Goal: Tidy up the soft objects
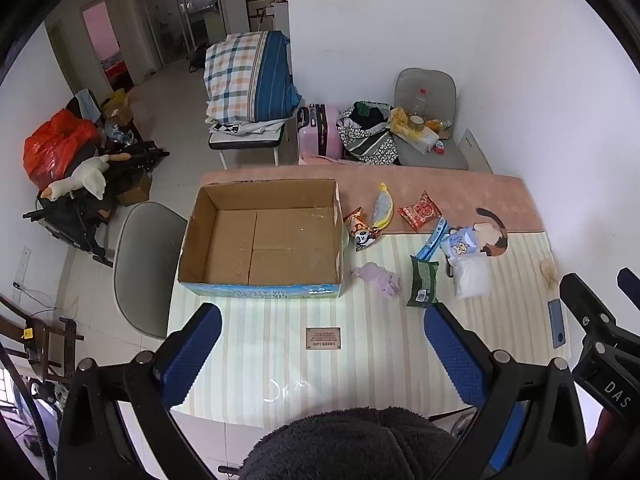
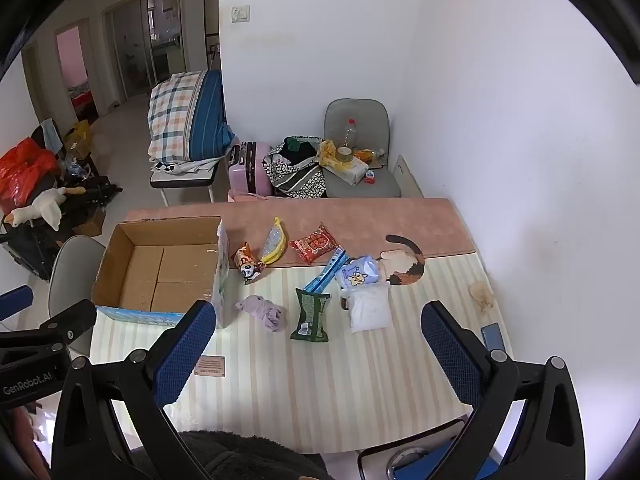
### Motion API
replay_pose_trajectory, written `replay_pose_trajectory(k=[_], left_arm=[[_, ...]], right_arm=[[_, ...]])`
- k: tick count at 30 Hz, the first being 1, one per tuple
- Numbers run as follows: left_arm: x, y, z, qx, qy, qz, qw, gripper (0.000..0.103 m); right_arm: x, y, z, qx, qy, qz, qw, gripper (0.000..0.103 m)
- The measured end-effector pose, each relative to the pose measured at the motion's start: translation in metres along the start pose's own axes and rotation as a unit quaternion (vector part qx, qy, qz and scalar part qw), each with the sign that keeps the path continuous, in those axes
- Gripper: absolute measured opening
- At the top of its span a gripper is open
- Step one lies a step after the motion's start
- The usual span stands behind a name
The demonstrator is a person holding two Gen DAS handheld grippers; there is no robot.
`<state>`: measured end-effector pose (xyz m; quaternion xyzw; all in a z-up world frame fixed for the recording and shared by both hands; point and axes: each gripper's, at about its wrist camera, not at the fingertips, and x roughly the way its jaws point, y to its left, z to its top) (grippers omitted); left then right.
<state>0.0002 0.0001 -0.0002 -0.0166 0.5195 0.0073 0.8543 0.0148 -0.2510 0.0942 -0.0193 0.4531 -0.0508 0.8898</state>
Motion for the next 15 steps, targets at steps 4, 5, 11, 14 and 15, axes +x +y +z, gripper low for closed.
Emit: replay_pose_trajectory(k=[4,5,11,14,15], left_arm=[[-0.001,0.000,0.000,0.000,-0.006,0.000,1.0000,0.103],[-0.002,-0.001,-0.001,0.000,-0.006,-0.002,1.0000,0.103],[0.005,-0.001,-0.005,0.001,-0.002,-0.005,1.0000,0.103],[0.007,-0.004,-0.004,-0.001,-0.002,-0.001,1.0000,0.103],[0.009,-0.004,-0.004,-0.002,-0.003,-0.001,1.0000,0.103]], right_arm=[[0.001,0.002,0.000,-0.009,-0.001,-0.012,1.000,0.103],[0.000,0.002,-0.001,-0.010,-0.003,-0.013,1.000,0.103],[0.001,0.003,-0.008,-0.012,-0.006,-0.017,1.000,0.103],[-0.001,0.001,-0.011,-0.007,-0.009,-0.019,1.000,0.103],[0.002,0.003,-0.006,-0.008,-0.008,-0.021,1.000,0.103]])
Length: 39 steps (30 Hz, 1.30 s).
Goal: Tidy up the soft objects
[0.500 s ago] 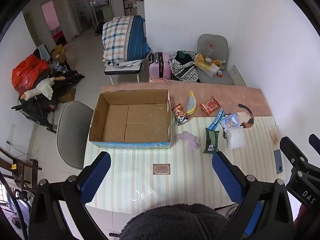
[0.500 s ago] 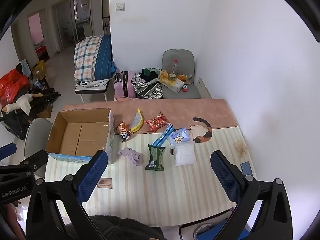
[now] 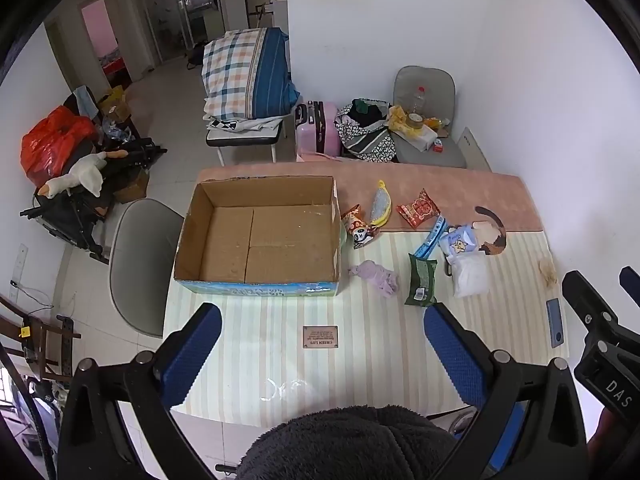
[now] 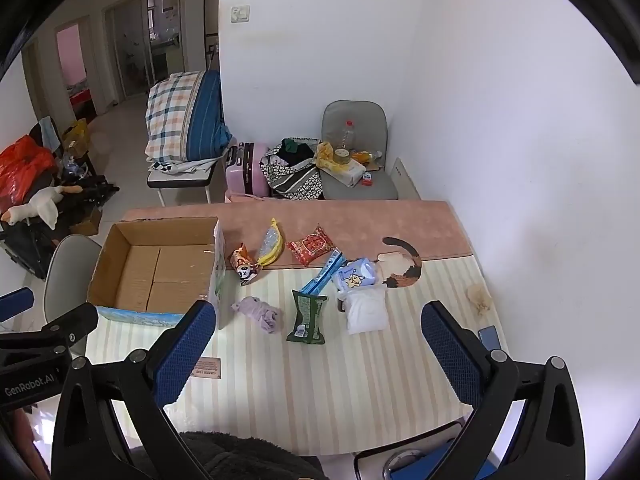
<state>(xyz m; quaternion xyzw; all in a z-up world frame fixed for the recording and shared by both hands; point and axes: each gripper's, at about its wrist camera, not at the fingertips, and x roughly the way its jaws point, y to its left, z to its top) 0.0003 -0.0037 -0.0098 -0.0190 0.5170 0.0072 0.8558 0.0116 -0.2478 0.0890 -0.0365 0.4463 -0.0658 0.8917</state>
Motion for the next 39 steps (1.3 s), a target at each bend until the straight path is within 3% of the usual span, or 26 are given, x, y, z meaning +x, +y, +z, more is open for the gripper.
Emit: replay_pose_trajectory(k=[39], left_arm=[[-0.0078,0.0085,0.0077,-0.001,-0.007,-0.002,1.0000,0.103]], right_arm=[[-0.0033,-0.0009,0.0049,0.003,-0.007,-0.002,1.000,0.103]])
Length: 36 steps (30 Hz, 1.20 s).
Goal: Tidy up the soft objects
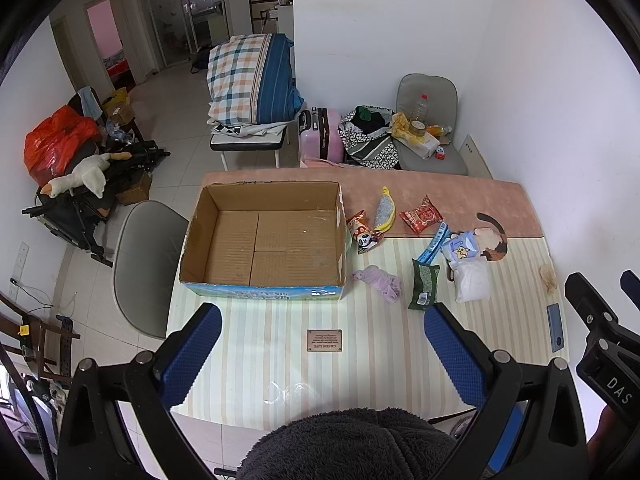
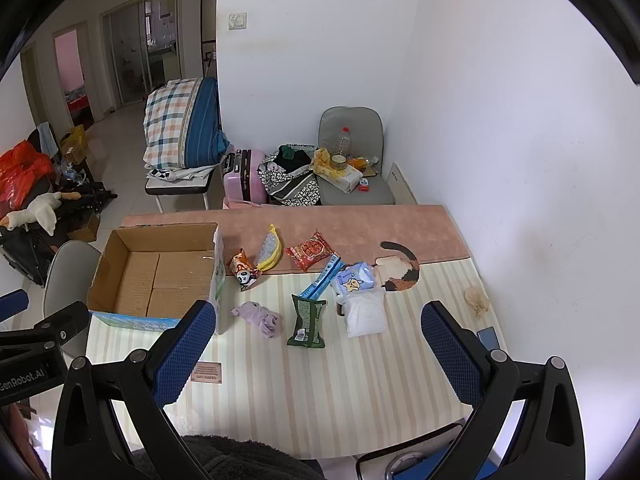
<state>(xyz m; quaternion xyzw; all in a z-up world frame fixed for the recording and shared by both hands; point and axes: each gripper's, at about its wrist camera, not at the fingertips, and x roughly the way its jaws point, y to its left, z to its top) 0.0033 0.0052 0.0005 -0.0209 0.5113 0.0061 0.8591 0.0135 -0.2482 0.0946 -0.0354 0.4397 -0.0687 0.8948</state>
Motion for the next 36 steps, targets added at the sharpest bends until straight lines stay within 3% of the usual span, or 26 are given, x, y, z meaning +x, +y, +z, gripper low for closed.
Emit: replay_pose_trajectory(k=[36], left_arm=[[-0.016,0.007,0.005,-0.001,-0.008,0.002,1.0000,0.103]], right_arm=[[-0.008,0.000,0.000,0.005,-0.011,0.006,1.000,0.103]])
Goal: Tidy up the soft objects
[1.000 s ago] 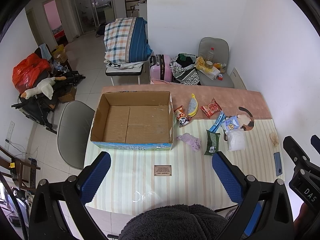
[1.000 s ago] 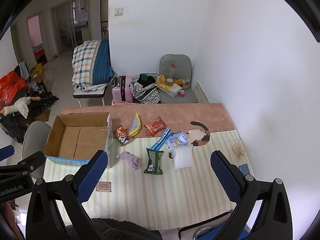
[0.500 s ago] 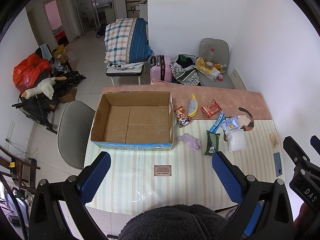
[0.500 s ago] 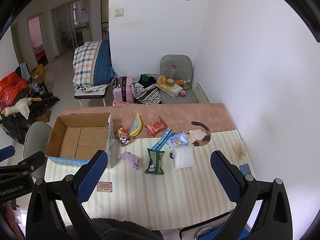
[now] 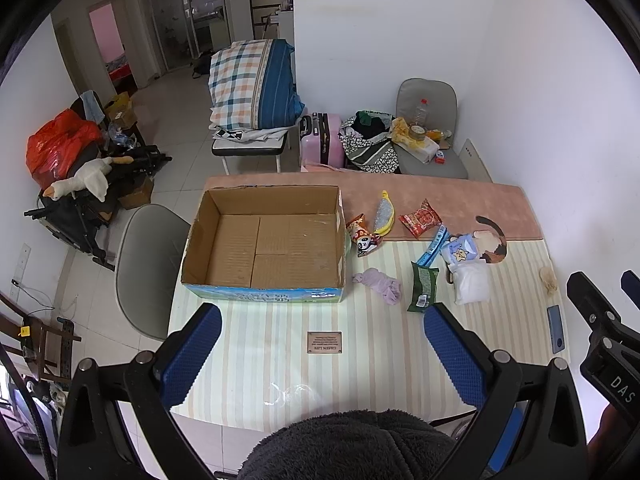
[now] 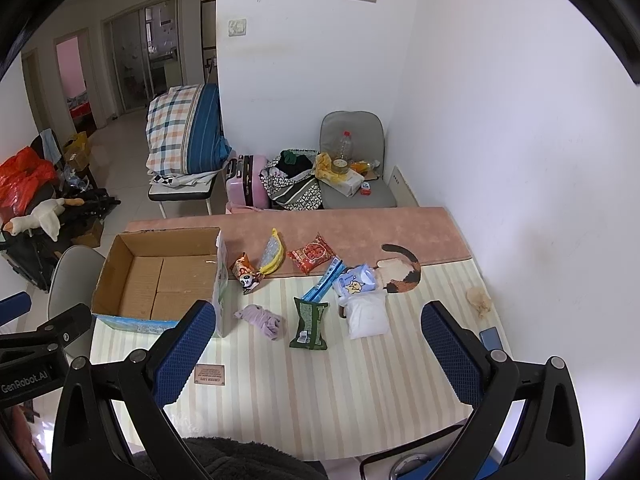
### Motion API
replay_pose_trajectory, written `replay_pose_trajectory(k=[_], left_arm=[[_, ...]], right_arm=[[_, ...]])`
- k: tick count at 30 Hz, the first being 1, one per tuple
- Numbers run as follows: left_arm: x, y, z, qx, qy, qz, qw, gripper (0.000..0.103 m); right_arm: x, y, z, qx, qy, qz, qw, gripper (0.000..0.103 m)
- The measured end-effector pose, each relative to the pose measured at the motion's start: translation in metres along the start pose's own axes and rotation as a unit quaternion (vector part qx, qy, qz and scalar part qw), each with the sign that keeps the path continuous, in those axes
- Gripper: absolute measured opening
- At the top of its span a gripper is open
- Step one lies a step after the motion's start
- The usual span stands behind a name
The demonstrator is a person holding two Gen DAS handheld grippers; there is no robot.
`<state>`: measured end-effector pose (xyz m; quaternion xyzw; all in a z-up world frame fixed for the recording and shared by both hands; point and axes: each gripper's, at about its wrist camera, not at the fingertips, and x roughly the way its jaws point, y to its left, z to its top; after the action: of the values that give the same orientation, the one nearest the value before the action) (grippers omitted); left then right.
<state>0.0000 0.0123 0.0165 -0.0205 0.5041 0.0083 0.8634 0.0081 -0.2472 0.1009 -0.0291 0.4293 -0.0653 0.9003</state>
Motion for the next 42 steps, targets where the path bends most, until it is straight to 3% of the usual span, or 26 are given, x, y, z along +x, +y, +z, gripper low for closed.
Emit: replay_pose_trajectory(k=[7,11,15,18,22,24,28,29,32,36,40,42], left_arm=[[0.000,-0.001,0.000,0.001,0.000,-0.001,1.0000,0.103],[0.008,-0.005,0.008,0.002,-0.005,-0.002,1.0000,0.103],[0.059,-0.036,0.032,0.037,0.014,0.016,0.9991,0.103],[0.114,-0.058,0.049,0.066,0.053,0.024,0.9961,0.103],[0.197,-0.084,0.062,0.085,0.140,0.016,0.9864,0.103],[0.242,-0.096,0.062,0.076,0.190,0.009,0.9789,0.102],[0.311,-0.132,0.060,0.096,0.241,0.016,0.9656,0.102],[0.331,-0.143,0.057,0.100,0.262,0.013,0.9598,0.102],[0.365,-0.166,0.048,0.107,0.296,-0.002,0.9490,0.102],[0.397,-0.191,0.034,0.118,0.318,-0.016,0.9405,0.102],[0.420,-0.204,0.016,0.112,0.348,-0.036,0.9302,0.101],[0.431,-0.211,0.007,0.114,0.361,-0.041,0.9245,0.101]], right_arm=[[0.001,0.002,-0.002,0.001,0.002,0.002,1.000,0.103],[0.023,-0.014,-0.002,0.029,0.026,0.020,0.999,0.103],[0.077,-0.044,0.002,0.064,0.080,0.030,0.994,0.103],[0.140,-0.072,-0.002,0.097,0.134,0.033,0.986,0.103],[0.238,-0.105,-0.018,0.135,0.205,0.028,0.969,0.103],[0.292,-0.126,-0.034,0.169,0.252,0.035,0.952,0.103],[0.393,-0.173,-0.070,0.284,0.331,0.053,0.898,0.103],[0.411,-0.179,-0.076,0.289,0.334,0.043,0.896,0.103],[0.453,-0.173,-0.074,0.212,0.341,0.016,0.916,0.103],[0.497,-0.152,-0.073,0.102,0.365,0.016,0.925,0.103],[0.531,-0.127,-0.089,0.017,0.408,0.043,0.912,0.103],[0.540,-0.129,-0.099,0.009,0.422,0.036,0.906,0.100]])
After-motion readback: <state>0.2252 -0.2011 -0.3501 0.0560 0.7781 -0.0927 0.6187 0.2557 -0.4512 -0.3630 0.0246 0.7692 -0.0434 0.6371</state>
